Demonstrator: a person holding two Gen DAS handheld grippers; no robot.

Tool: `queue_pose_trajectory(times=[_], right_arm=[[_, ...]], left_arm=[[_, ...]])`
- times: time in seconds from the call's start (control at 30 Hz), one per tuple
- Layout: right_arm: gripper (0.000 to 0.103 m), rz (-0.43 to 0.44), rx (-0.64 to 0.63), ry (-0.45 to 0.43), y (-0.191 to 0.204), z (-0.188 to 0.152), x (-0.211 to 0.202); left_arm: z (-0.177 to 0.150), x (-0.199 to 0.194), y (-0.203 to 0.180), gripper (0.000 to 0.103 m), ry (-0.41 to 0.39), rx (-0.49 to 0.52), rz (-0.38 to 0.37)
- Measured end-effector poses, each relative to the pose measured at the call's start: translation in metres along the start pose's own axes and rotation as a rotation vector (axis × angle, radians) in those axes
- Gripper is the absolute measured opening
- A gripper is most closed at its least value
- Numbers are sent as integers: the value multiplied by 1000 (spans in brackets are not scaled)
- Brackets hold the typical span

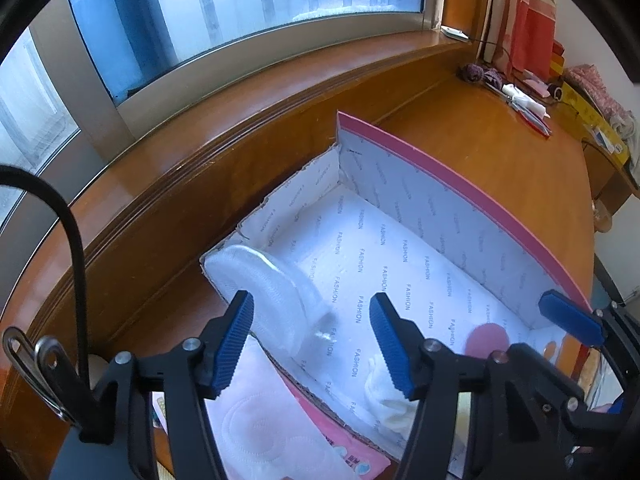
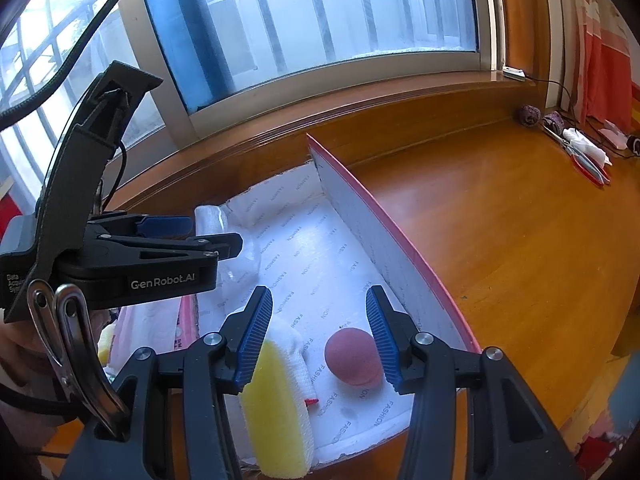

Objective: Organize soft objects
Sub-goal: 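Open the left gripper to drop the mesh bag while the right gripper releases the sponge into the box, then withdraw both grippers from the box back toward the remaining items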

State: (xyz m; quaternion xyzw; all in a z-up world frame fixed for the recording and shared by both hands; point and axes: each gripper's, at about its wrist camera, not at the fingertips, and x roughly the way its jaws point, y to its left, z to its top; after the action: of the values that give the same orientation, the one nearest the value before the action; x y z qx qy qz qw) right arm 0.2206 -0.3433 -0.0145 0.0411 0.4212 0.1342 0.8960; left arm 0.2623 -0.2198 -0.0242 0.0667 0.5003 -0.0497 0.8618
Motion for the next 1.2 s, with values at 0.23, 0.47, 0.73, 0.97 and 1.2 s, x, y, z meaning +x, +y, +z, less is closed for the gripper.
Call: queue_pose_trajectory(times=[0.23,0.47,0.73,0.97,1.2], right_arm=[[50,-1,-4,-12,3,0,-6],[50,0,-10,-19,9,-4,-14],[50,5,-26,-32,20,-10,-28],[50,16,-47,-34,35,-18,-38],[50,29,-60,-33,48,-27,-48]], left_arm=[[-3,-14,1,64,-21,-11,-6],[-10,-28,7,64,-32,-29,-6],[-23,-49,19,64,-53,-64,-5],[-38,-68,31,64,-66,-100,3],[-57,-81,46,64,-65,-135,7]])
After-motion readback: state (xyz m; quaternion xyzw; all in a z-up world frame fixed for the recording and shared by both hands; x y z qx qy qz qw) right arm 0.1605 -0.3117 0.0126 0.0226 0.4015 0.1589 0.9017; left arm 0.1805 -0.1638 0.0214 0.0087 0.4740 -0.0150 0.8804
